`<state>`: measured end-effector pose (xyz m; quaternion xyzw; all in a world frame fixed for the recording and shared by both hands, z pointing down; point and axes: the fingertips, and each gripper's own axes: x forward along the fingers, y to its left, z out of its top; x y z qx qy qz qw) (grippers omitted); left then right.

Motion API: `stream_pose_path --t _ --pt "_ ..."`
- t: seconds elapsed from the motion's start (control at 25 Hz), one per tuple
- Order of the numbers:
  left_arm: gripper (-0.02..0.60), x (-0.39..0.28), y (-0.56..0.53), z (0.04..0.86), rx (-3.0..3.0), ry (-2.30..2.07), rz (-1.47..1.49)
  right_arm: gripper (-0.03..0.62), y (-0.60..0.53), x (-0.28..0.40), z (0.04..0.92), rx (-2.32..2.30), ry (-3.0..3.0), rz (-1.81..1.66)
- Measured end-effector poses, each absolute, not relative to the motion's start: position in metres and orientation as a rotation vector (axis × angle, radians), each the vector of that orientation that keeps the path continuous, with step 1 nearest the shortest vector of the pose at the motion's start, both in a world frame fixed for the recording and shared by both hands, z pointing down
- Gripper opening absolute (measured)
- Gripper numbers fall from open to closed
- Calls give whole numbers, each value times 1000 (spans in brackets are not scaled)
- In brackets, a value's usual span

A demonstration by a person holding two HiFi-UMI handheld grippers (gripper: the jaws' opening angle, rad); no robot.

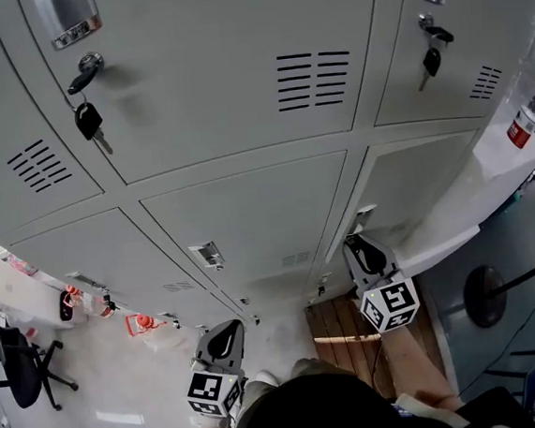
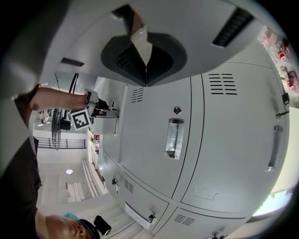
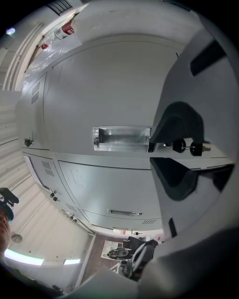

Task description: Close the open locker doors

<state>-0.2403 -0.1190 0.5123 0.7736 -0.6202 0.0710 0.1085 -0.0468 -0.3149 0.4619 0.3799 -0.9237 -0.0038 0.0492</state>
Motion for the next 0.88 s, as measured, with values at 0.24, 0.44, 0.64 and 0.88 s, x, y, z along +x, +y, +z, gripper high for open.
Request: stream_pose_path --t 0.24,0.44,0.64,0.88 --pt "9 -241 -121 515 2242 -1848 200 101 -323 -52 462 1124 -2825 -19" --pt "9 -241 -122 515 2236 -1868 193 101 -328 -54 462 1108 -2826 -23" --pt "9 -241 -122 513 2228 -1876 188 98 -329 -54 462 1099 -2825 -28" --pt "9 -238 -122 515 2243 -1864 182 100 -325 -53 462 1093 -2826 -19"
